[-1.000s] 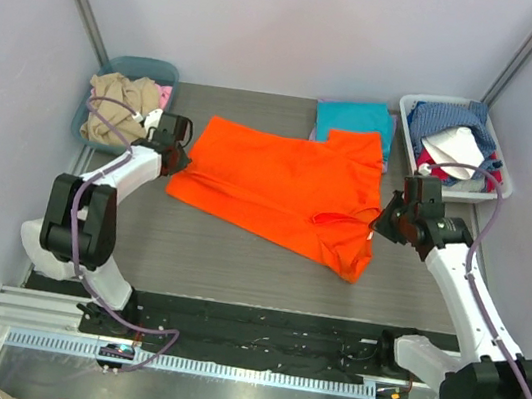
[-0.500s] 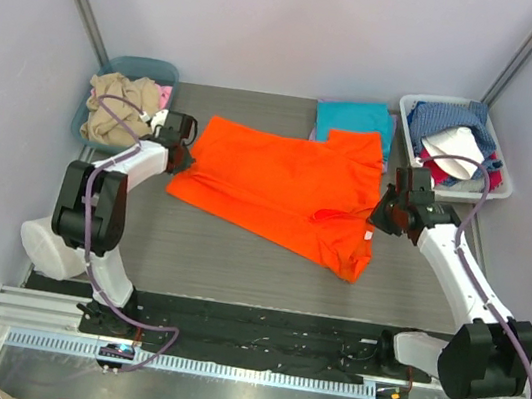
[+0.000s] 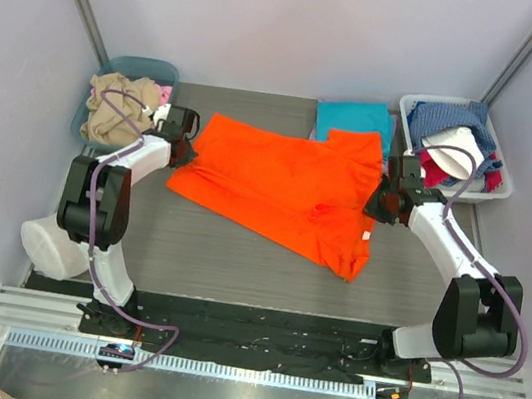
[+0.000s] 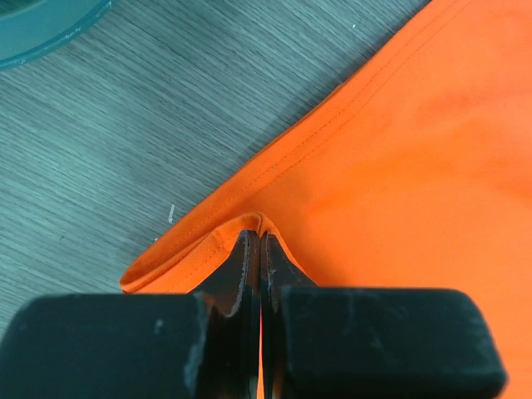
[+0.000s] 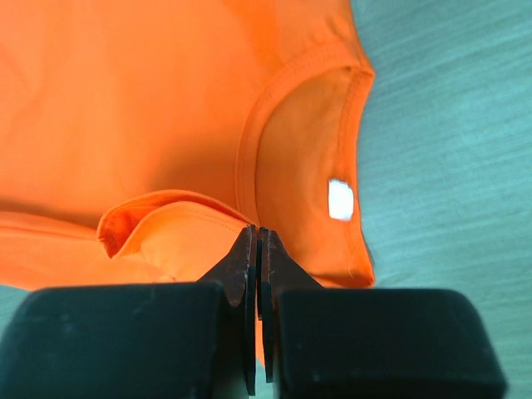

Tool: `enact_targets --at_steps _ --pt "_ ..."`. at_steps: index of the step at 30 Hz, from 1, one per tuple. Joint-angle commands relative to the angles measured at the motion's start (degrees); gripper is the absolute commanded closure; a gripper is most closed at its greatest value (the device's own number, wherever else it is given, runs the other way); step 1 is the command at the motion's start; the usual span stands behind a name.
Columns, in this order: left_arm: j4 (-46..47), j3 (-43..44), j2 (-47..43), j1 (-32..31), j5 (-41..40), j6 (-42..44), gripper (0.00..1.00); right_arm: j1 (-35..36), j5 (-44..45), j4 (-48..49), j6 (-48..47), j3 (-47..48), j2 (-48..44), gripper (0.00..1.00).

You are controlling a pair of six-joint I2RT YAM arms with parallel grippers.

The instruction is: Fold and stack the t-shirts

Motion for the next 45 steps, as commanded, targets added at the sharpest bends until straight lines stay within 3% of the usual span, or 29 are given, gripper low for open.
enact_targets --at_steps 1,2,5,6,8,9,11,24,35,39,45 --pt "1.7 2.2 0.5 0.2 -0.7 0.6 0.98 -0.5 1.5 3.9 -1.0 4.4 2.6 0.99" --pt "1.7 2.2 0.7 0.2 -0.7 0.6 0.96 -0.4 1.5 4.2 -1.2 4.8 3.1 0.99" --pt "1.7 2.1 0.9 0.2 -0.7 0.6 0.77 -0.5 1.1 4.9 -1.3 6.1 5.4 0.99" --pt "1.8 2.0 0.9 0.2 -0.7 0.6 0.63 -0.6 1.1 5.1 -1.3 6.6 6.0 0.99" --pt "2.0 1.9 0.8 0.2 -0.7 0.5 0.47 -0.5 1.0 5.7 -1.3 7.0 7.3 0.99" --pt "2.0 1.9 0.8 0.2 -0.7 0.5 0.27 -0.6 0.9 6.0 -1.3 7.2 7.6 0.99" --pt "2.0 1.9 0.6 0.2 -0.9 0.7 0.01 -0.5 0.7 6.3 -1.4 7.5 8.7 0.99" --pt "6.7 -6.5 -6.2 -0.5 0.8 -1.1 0.00 -0.6 -0.2 7.7 -2.3 8.3 13.0 0.99" --pt "9.0 -9.5 -2.1 -1.2 2.9 -2.0 0.00 -0.6 0.8 8.0 -3.4 9.9 15.1 0.99" --pt "8.9 -9.7 -1.1 -1.2 2.7 -2.0 0.00 -0.9 2.8 7.0 -3.8 10.1 13.6 0.62" --pt "8.9 -11.6 -1.3 -1.2 2.3 -2.4 0.00 -0.8 2.1 3.7 -3.4 6.7 4.3 0.53"
